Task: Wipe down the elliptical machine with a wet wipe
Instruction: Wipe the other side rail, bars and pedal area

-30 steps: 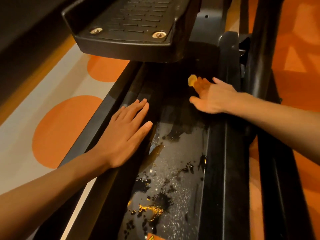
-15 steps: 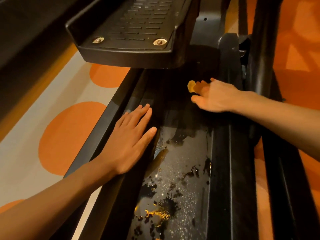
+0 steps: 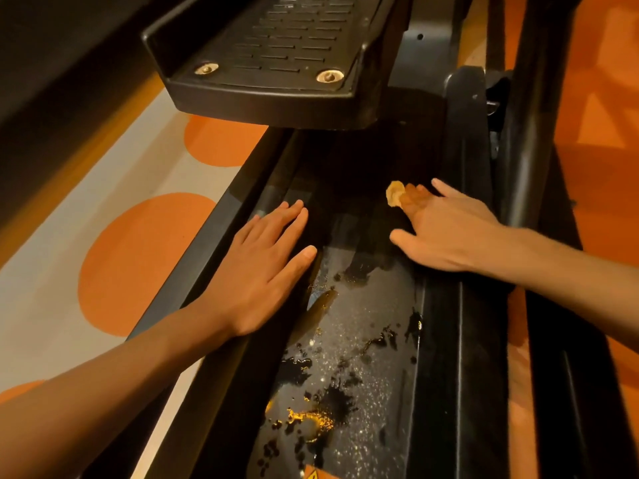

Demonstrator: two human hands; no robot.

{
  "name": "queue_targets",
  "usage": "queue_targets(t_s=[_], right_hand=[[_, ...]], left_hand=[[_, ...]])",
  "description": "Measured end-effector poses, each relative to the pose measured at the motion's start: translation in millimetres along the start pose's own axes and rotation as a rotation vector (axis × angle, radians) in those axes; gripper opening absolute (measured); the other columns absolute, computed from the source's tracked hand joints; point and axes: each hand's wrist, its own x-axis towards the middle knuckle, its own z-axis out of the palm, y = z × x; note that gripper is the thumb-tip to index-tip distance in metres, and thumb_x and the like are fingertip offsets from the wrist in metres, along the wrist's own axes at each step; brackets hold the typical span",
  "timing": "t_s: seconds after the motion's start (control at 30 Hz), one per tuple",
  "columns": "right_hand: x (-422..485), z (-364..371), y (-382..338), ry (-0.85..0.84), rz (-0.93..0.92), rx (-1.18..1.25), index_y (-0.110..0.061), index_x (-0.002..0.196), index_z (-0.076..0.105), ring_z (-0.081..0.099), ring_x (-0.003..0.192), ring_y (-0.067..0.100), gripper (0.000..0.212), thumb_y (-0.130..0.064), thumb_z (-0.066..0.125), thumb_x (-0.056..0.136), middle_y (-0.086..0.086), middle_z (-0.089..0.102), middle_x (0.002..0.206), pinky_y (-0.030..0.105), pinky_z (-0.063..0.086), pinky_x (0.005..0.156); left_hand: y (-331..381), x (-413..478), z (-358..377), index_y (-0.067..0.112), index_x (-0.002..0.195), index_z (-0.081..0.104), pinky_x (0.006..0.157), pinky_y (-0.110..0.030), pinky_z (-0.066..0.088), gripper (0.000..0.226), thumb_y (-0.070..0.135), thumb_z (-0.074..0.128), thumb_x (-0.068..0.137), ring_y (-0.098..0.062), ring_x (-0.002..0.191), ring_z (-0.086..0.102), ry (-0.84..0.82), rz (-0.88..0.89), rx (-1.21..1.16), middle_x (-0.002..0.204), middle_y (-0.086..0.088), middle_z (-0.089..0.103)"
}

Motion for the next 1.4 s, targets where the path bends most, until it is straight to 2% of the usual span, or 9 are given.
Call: queue_targets(t_s=[0.13, 0.27, 0.43, 0.57, 0.7, 0.97, 1.17, 1.23, 1.4], right_hand=[[62, -20, 20, -0.054, 0.156, 0.096, -0.016, 0.165, 0.012, 0.01, 0.158, 0.031, 0.076, -0.06, 0.027, 0.104, 0.01, 0.015, 0.171, 0.043, 0.015, 0.125], [44, -11, 6, -0.061, 0.064, 0.089, -0.019, 0.164, 0.013, 0.021, 0.154, 0.034, 0.104, -0.077, 0.014, 0.078, 0.012, 0.021, 0.169, 0.045, 0.022, 0.125], [-53, 13, -37, -0.079, -0.252, -0.064, -0.01, 0.164, -0.003, 0.0, 0.159, 0.018, 0.091, -0.069, 0.017, 0.097, 0.007, -0.002, 0.172, 0.033, -0.002, 0.129], [6, 10, 4, -0.008, -0.074, -0.131, -0.008, 0.164, 0.0, 0.009, 0.158, 0.02, 0.088, -0.067, 0.017, 0.1, 0.013, 0.011, 0.171, 0.036, -0.003, 0.129], [70, -12, 26, -0.108, 0.102, -0.113, -0.006, 0.163, 0.005, 0.006, 0.159, 0.025, 0.089, -0.07, 0.012, 0.101, 0.015, 0.007, 0.171, 0.039, -0.003, 0.129], [-66, 16, -49, -0.131, -0.149, -0.05, -0.004, 0.16, -0.013, -0.011, 0.158, 0.024, 0.113, -0.087, 0.002, 0.085, 0.015, -0.011, 0.17, 0.036, -0.011, 0.127], [30, -15, 12, -0.139, 0.061, -0.163, -0.002, 0.148, 0.049, 0.018, 0.156, 0.026, 0.121, -0.084, -0.01, 0.081, 0.018, 0.031, 0.164, 0.043, -0.008, 0.128], [53, -20, 20, -0.168, 0.094, -0.146, -0.003, 0.144, 0.055, 0.02, 0.155, 0.026, 0.118, -0.083, -0.007, 0.084, 0.017, 0.034, 0.162, 0.041, -0.007, 0.128], [11, 8, -8, 0.029, 0.024, -0.136, -0.002, 0.161, 0.015, 0.021, 0.155, 0.028, 0.113, -0.084, -0.002, 0.086, 0.019, 0.023, 0.167, 0.039, 0.004, 0.129]], left_hand=[[1, -2, 2, 0.031, 0.163, 0.006, 0.13, -0.033, -0.003, 0.072, 0.067, 0.005, 0.1, 0.001, 0.157, -0.007, -0.005, 0.003, 0.011, 0.173, 0.014, 0.004], [3, -3, 1, 0.031, 0.163, 0.005, 0.129, -0.029, -0.006, 0.072, 0.067, 0.004, 0.1, 0.002, 0.157, -0.009, -0.013, 0.002, 0.008, 0.173, 0.014, 0.003], [1, 0, 0, 0.034, 0.161, 0.003, 0.128, -0.028, -0.008, 0.07, 0.067, 0.004, 0.1, 0.002, 0.157, -0.009, 0.001, -0.002, 0.01, 0.172, 0.016, 0.001], [0, -2, 2, 0.032, 0.162, 0.004, 0.128, -0.028, -0.007, 0.069, 0.065, 0.007, 0.101, 0.002, 0.157, -0.008, -0.006, 0.003, 0.017, 0.173, 0.015, 0.002], [-1, -1, 1, 0.033, 0.162, 0.004, 0.127, -0.026, -0.008, 0.07, 0.066, 0.006, 0.101, 0.003, 0.156, -0.009, -0.002, 0.002, 0.012, 0.173, 0.015, 0.002], [1, -1, 2, 0.032, 0.162, 0.006, 0.128, -0.028, -0.006, 0.071, 0.066, 0.006, 0.1, 0.003, 0.157, -0.008, 0.008, 0.003, 0.003, 0.172, 0.016, 0.003], [1, -2, 2, 0.031, 0.163, 0.005, 0.129, -0.031, -0.005, 0.071, 0.065, 0.006, 0.101, 0.001, 0.157, -0.008, -0.003, -0.002, 0.009, 0.173, 0.015, 0.002], [2, -1, 2, 0.032, 0.162, 0.004, 0.129, -0.031, -0.006, 0.07, 0.066, 0.005, 0.1, 0.0, 0.158, -0.008, -0.006, -0.002, 0.014, 0.173, 0.014, 0.002], [1, 0, 2, 0.03, 0.164, 0.004, 0.128, -0.029, -0.008, 0.075, 0.067, 0.003, 0.099, 0.0, 0.157, -0.009, -0.001, -0.004, 0.014, 0.173, 0.014, 0.001]])
